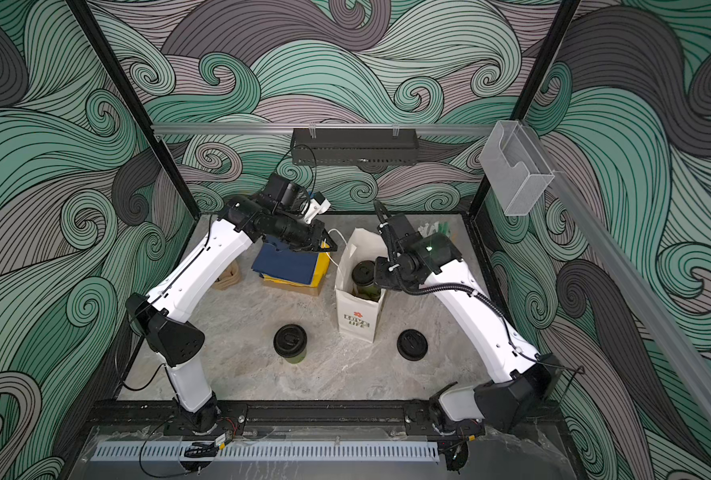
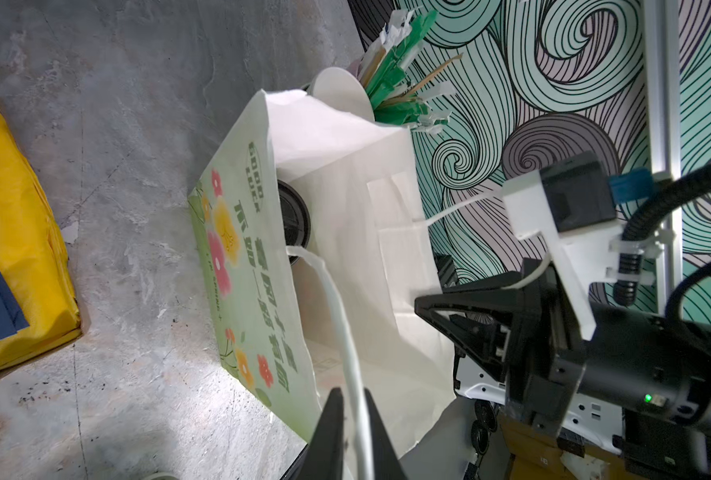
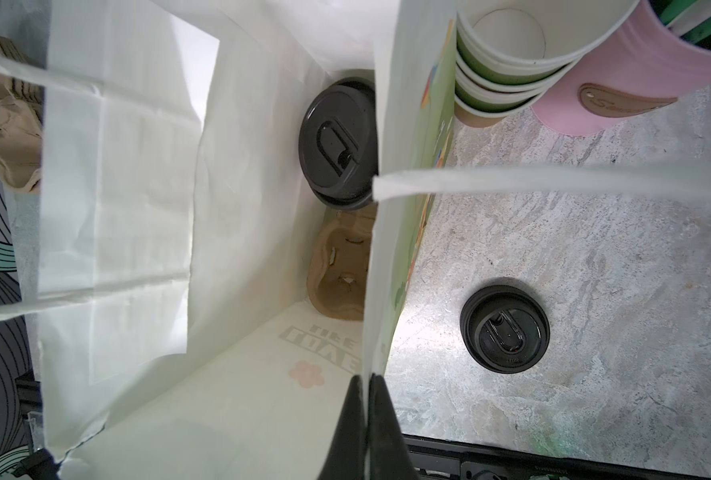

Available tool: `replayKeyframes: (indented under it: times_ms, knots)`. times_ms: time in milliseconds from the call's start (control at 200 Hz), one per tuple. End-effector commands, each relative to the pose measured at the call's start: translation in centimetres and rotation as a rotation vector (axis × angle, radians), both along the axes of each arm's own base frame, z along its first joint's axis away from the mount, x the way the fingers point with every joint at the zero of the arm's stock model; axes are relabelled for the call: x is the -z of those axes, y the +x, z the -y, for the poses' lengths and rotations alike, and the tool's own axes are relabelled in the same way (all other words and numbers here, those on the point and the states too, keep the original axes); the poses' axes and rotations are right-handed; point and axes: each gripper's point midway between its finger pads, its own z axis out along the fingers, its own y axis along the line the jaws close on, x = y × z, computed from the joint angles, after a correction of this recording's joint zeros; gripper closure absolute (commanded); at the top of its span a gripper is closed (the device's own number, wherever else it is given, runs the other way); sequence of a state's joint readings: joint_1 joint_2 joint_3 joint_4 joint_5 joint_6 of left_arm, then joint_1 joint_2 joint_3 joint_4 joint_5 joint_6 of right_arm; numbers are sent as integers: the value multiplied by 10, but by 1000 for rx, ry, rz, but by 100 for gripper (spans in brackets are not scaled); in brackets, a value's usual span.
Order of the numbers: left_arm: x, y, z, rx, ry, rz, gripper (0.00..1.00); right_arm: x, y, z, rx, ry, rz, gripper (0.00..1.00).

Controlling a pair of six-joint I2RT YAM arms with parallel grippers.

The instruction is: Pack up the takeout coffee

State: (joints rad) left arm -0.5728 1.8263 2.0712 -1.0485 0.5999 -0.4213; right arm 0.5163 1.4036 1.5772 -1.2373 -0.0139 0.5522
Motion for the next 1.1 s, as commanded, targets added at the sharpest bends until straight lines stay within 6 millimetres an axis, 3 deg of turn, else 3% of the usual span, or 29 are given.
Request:
replayKeyframes:
  times_ms: [0,105,345,515,700,755,810,906,1096]
  knots:
    - [-18,-15,-2,20,-47,22,93,1,3,-1,-22,0,-20,100]
    - [-23,-15,-2,8,-74,38,100,0,8,-2,-30,-3,-17,100]
    - [-32,-16,-5,-17,-97,51,100,-8,16,-5,-47,6,7,100]
    - [-24,-17,-9,-32,-79,40,100,-4,22,-3,-40,-11,2,100]
    - [-16,-22,-16,-41,-46,23,85,-1,26,-5,-50,-18,-4,99]
    - [-15,-23,-17,-43,-40,26,75,0,27,-5,-54,-22,-8,96]
    - [-15,-24,-20,-48,-35,33,64,0,27,-6,-55,-20,-7,89]
    - [-16,-26,-22,-49,-36,37,55,-2,26,-6,-55,-16,-6,78]
    - [-32,-23,-30,-88,-50,94,40,-20,18,0,-60,-15,15,41]
